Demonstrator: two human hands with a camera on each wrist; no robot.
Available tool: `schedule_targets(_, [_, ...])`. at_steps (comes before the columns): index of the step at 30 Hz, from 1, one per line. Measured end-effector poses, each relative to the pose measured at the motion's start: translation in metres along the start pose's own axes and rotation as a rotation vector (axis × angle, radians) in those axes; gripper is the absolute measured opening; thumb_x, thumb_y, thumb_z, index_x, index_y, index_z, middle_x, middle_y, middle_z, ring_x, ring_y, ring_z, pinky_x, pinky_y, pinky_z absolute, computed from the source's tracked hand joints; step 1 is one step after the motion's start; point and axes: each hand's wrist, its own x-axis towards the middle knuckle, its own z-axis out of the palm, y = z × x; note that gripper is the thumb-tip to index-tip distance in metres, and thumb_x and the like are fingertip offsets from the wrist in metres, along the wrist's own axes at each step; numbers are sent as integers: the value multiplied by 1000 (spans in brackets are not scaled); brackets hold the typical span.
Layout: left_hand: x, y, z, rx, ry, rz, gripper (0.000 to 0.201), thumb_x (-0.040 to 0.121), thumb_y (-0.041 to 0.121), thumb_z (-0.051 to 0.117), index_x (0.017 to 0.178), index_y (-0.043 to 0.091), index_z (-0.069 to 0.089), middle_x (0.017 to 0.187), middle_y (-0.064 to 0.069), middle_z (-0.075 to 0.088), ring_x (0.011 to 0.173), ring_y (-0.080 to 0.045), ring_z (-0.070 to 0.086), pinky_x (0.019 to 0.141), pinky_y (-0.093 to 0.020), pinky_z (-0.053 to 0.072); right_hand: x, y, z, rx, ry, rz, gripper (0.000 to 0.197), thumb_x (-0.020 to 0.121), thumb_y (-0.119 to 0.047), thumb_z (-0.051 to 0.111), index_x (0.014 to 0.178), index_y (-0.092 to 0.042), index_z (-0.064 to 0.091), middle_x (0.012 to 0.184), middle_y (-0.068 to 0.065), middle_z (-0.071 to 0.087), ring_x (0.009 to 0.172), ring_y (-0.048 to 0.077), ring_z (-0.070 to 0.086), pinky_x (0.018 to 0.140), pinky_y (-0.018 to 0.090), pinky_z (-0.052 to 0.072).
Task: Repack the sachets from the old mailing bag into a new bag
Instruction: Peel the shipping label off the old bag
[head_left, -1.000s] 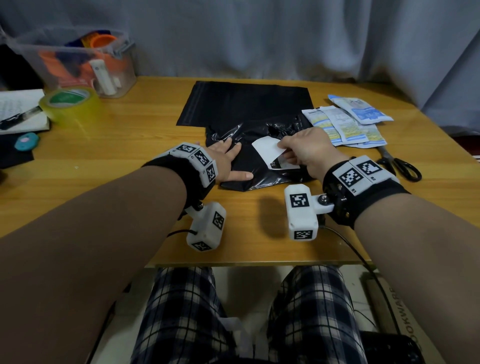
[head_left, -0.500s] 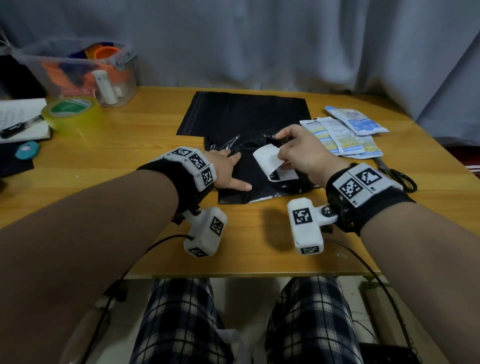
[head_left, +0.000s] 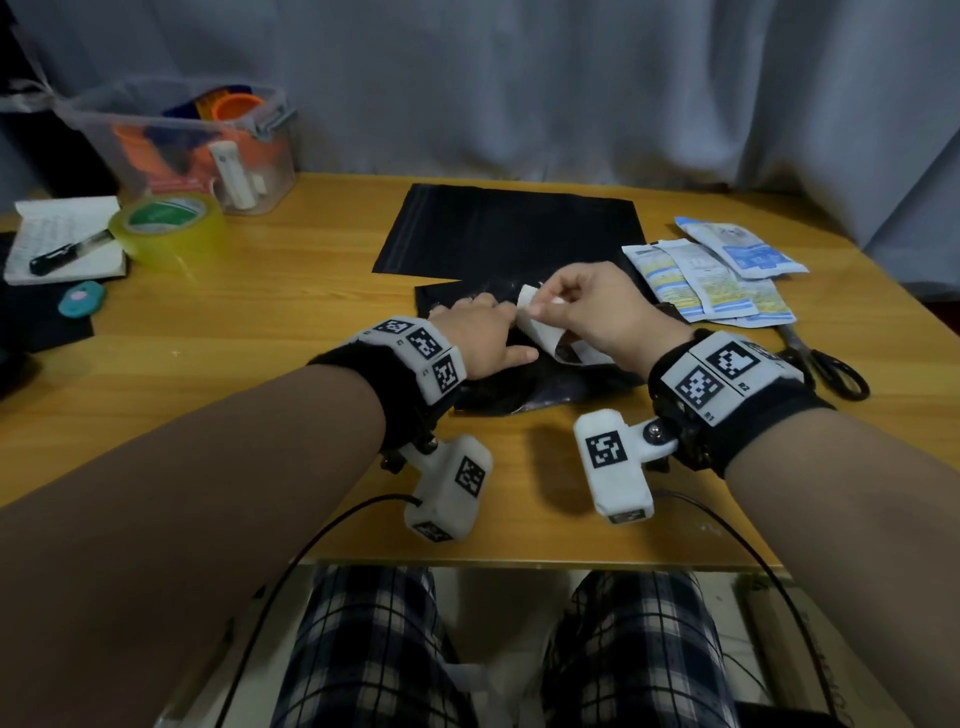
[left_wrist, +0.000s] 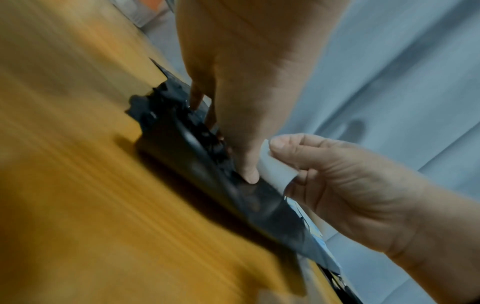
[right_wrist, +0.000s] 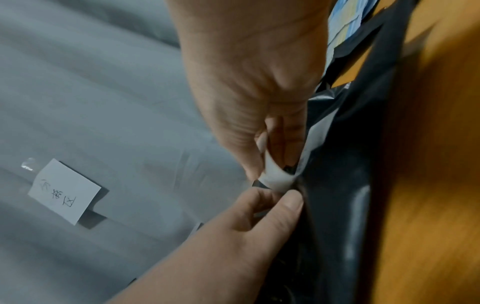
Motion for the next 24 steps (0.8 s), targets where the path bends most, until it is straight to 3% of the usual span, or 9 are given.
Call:
schedule_targets(3, [4,2,4,-4,14,-48,73,88,61,44,143,16,29,150,-7,29,137,-29,29,108,-51,27,1,1,1,-28,17,123,50,80,-15,72,125,-14,51,103,10,62,92,19,60,68,23,48])
schedule_targets(5, [7,2,6,45,-23,-65,81,88,65,39,149,17,17,157,-3,15,142,-28,18,110,-51,21,2,0,1,13,24,228,56,80,-12,73,130,-9,49,111,11,60,95,20,60,65,23,50])
schedule_targets(9, [13,-1,10,70,-138,-92,85,89,69,27,151,20,-4,160,1,-10,147,-22,-5,118,-49,4,3,-3,-6,265,28,472,36,77,-7,74,110,2,61,102,17,65,90,29,66,73,38,59])
schedule_targets(13, [12,-4,13,32,-159,-96,86,90,68,24,151,17,-10,159,1,-15,147,-18,-9,119,-46,0,1,-2,-11,401,20,532,16,79,-5,72,87,-5,57,81,9,63,71,20,64,54,27,56])
schedule_targets(15, [12,-5,14,27,-156,-99,86,89,68,24,150,18,-10,159,0,-15,147,-18,-9,119,-46,0,-1,1,-13,447,25,545,17,80,-4,71,80,-7,55,82,9,63,71,19,63,59,28,54])
schedule_targets(17, [12,-4,14,33,-158,-106,86,89,69,24,150,18,-10,159,0,-15,147,-18,-9,119,-46,1,-4,3,-14,477,41,551,17,79,-6,72,83,-6,56,83,9,63,69,19,63,56,26,55])
schedule_targets(19, [12,-4,13,42,-160,-110,87,89,69,24,150,18,-11,159,0,-15,147,-19,-8,117,-45,1,-6,4,-14,507,70,547,25,78,-6,73,97,-4,57,84,9,63,66,19,63,44,21,53])
schedule_targets(21, [12,-3,12,43,-163,-111,87,89,68,24,150,18,-11,159,-1,-15,147,-19,-8,117,-44,1,-8,5,-15,524,111,533,35,77,-5,74,107,-2,56,86,11,63,64,20,64,41,22,53])
schedule_targets(24, [12,-3,13,44,-165,-117,87,89,69,23,150,18,-11,159,-1,-15,147,-20,-8,117,-45,2,-10,7,-14,541,153,518,28,76,-3,75,96,-2,55,88,14,63,64,23,65,46,28,56])
